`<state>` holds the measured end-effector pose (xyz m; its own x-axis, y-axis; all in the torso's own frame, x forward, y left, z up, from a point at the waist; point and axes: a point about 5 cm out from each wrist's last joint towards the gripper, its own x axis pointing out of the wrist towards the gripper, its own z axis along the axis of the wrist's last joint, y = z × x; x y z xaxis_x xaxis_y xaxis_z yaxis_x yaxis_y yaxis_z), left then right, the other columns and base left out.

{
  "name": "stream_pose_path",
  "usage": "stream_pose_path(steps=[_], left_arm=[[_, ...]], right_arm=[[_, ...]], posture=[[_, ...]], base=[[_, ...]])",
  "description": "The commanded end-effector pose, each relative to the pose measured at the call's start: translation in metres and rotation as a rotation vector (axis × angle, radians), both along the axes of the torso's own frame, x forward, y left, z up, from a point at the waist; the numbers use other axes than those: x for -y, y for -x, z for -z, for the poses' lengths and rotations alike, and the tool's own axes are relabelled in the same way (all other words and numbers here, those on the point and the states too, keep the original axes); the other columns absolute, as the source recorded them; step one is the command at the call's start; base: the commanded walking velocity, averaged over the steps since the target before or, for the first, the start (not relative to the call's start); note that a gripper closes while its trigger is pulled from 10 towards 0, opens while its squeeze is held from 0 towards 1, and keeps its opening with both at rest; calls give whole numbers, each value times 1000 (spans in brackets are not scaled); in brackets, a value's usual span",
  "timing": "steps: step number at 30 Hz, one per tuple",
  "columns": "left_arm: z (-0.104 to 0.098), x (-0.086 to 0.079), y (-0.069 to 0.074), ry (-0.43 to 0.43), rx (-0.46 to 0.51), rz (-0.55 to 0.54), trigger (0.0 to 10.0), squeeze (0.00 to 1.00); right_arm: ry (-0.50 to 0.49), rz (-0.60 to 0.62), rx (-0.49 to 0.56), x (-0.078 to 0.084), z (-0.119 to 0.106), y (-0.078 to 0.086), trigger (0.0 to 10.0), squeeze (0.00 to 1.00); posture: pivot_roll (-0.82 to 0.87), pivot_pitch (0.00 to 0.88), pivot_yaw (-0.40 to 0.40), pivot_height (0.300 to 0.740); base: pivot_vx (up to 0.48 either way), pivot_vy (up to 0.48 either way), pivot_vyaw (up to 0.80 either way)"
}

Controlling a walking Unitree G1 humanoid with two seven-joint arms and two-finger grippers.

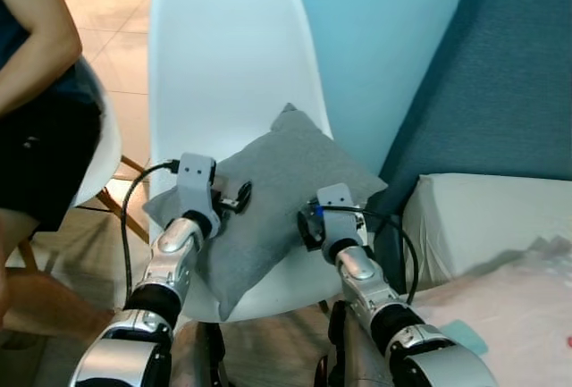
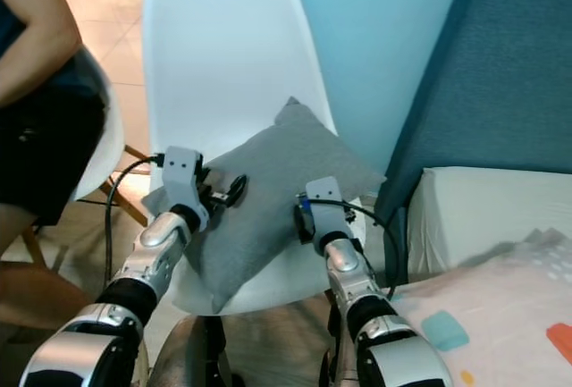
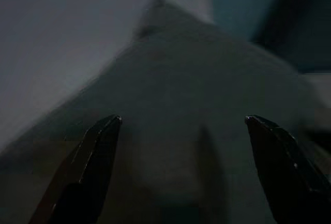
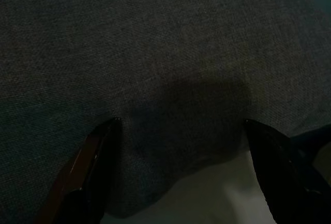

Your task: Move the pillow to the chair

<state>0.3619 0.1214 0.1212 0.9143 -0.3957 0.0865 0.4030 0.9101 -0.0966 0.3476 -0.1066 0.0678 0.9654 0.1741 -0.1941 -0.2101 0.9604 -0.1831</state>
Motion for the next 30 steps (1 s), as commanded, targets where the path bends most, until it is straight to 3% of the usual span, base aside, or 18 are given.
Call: stream_pose_path(steps=[1, 2, 4, 5, 8, 9, 10, 11, 12, 14, 16, 17, 19, 20, 23, 24, 26, 30], left_arm=[[15, 14, 10, -38, -51, 125, 10000, 0], [15, 14, 10, -38, -51, 125, 10000, 0], [32, 22, 18, -201, -95, 219, 10000, 0], [32, 22, 18, -201, -95, 219, 10000, 0], [60, 16, 30, -440, -180, 252, 10000, 0], [60, 16, 30, -440, -180, 252, 10000, 0], [66, 13, 32, -511, -191, 263, 10000, 0], [70, 8, 33, -591, -185, 233, 10000, 0], [70, 8, 33, -591, -185, 233, 10000, 0], [70, -6, 29, -704, -160, 105, 10000, 0], [68, -13, 25, -723, -152, 21, 10000, 0], [63, -23, 21, -724, -146, -77, 10000, 0], [59, -30, 18, -725, -139, -143, 10000, 0], [59, -30, 18, -725, -139, -143, 10000, 0], [56, -33, 16, -722, -136, -174, 10000, 0], [57, -33, 16, -718, -133, -178, 10000, 0], [58, -33, 17, -719, -129, -184, 10000, 0], [59, -32, 17, -718, -125, -200, 10000, 0]], right_arm=[[12, -23, -41, -5, 7, 4, 10000, 0], [12, -23, -41, -5, 7, 4, 10000, 0], [25, -24, -37, -4, 6, 3, 10000, 0], [25, -24, -37, -4, 6, 3, 10000, 0], [53, -8, -32, 2, 6, 2, 10000, 0], [53, -8, -32, 2, 6, 2, 10000, 0], [62, -7, -26, 4, 6, 2, 10000, 0], [68, -1, -20, 7, 5, 2, 10000, 0], [68, -1, -20, 7, 5, 2, 10000, 0], [73, 25, -10, 14, 4, 1, 10000, 0], [79, 43, 0, 18, 3, 0, 10000, 0], [88, 78, 24, 26, -1, -2, 10000, 0], [99, 137, 70, 39, -8, -5, 10000, 0], [99, 137, 70, 39, -8, -5, 10000, 0], [230, 257, 125, 63, -16, -8, 10000, 0], [305, 380, 113, 85, -17, -7, 10000, 0], [353, 458, 117, 101, -20, -6, 10000, 0], [393, 517, 170, 113, -30, -7, 10000, 0]], posture=[[36, 228, -13, 576], [36, 228, -13, 576], [35, 229, -14, 576], [35, 229, -14, 576], [29, 232, -15, 576], [29, 232, -15, 576], [29, 234, -17, 576], [29, 234, -17, 576], [29, 234, -17, 576], [27, 235, -15, 576], [26, 239, -17, 576], [27, 239, -18, 576], [27, 238, -18, 576], [27, 238, -18, 576], [28, 238, -20, 576], [26, 238, -20, 576], [24, 238, -18, 576], [23, 239, -18, 576]], base=[[0, 0, 0], [0, 0, 0], [0, 0, 0], [0, 0, 0], [0, 0, 0], [0, 0, 0], [0, 0, 0], [0, 0, 0], [0, 0, 0], [0, 0, 0], [0, 0, 0], [0, 0, 0], [0, 0, 0], [0, 0, 0], [0, 0, 0], [0, 0, 0], [0, 0, 0], [0, 0, 0]])
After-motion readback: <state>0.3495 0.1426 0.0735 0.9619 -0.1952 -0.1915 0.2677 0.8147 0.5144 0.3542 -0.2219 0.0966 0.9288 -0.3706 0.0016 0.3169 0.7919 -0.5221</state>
